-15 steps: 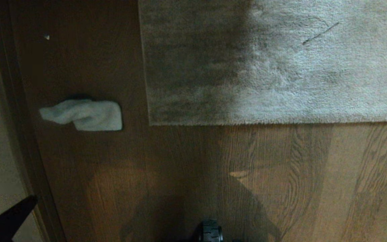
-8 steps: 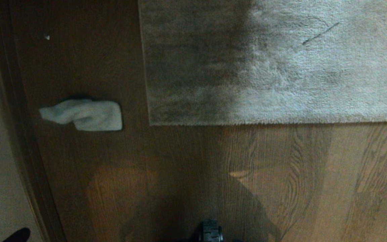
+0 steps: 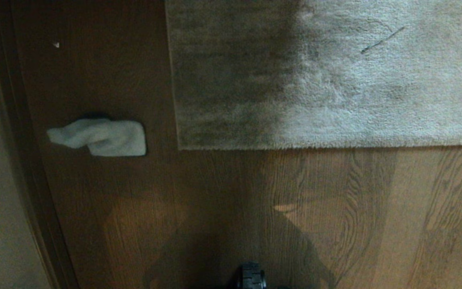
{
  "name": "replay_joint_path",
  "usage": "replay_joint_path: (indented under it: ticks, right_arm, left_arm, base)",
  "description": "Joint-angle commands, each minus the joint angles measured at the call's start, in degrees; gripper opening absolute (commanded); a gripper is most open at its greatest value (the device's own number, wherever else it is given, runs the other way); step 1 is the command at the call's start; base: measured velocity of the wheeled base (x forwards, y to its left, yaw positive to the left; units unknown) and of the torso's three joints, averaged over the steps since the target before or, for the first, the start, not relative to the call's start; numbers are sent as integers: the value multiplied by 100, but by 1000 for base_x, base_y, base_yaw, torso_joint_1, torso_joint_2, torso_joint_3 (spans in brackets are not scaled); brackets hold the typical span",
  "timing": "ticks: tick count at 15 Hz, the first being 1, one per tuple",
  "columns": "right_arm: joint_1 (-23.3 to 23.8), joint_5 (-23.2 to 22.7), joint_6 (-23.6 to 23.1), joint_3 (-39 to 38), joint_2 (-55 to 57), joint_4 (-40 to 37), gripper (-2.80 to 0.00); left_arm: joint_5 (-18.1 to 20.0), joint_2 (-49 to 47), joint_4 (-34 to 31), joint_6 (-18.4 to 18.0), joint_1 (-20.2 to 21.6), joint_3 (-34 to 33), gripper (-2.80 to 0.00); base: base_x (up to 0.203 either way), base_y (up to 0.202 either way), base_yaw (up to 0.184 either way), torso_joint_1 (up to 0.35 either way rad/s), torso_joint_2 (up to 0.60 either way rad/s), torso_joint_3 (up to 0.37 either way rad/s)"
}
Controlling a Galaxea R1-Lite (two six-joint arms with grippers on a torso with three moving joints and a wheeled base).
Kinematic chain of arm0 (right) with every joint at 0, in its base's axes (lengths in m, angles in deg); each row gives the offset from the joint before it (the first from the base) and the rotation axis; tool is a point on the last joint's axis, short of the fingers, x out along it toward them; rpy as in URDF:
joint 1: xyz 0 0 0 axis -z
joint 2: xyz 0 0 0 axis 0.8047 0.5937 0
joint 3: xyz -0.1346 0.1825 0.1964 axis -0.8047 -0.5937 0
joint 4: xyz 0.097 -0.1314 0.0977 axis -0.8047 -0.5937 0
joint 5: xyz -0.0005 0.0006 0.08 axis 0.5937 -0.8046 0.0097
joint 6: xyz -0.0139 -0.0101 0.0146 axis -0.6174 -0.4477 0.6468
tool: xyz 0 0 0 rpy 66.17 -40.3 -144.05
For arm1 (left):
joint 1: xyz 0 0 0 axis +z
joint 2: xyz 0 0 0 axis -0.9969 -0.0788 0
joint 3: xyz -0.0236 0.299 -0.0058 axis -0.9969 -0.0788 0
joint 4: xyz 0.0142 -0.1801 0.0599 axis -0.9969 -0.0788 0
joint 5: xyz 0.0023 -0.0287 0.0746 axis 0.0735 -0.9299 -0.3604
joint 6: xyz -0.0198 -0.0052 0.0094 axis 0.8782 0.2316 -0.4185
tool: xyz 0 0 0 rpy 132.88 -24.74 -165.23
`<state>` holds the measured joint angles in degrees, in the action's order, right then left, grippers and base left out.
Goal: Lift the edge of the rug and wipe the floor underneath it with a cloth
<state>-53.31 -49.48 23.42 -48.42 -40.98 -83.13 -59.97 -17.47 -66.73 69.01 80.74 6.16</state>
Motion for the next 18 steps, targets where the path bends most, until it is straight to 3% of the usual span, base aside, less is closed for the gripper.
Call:
replay_joint_path:
  ticks: [1,6,10,18]
  right_arm:
    - [0,4,-8,0,7,1,-280]
    - [0,1,-9,0,7,1,-280]
    - [0,4,0,0,7,1,-280]
    - [0,4,-3,0,7,1,-280]
  left_arm:
    - [-3,19,-189,-38,0,6,-280]
    - [-112,526,-360,-28,334,-2,-280]
    - [-349,1541,-709,-37,446,6,-280]
    - [-364,1636,-726,-65,457,6,-280]
  base:
    - [0,0,0,0,0,0]
    - [0,0,0,0,0,0]
    - [0,0,0,0,0,0]
    - [0,0,0,0,0,0]
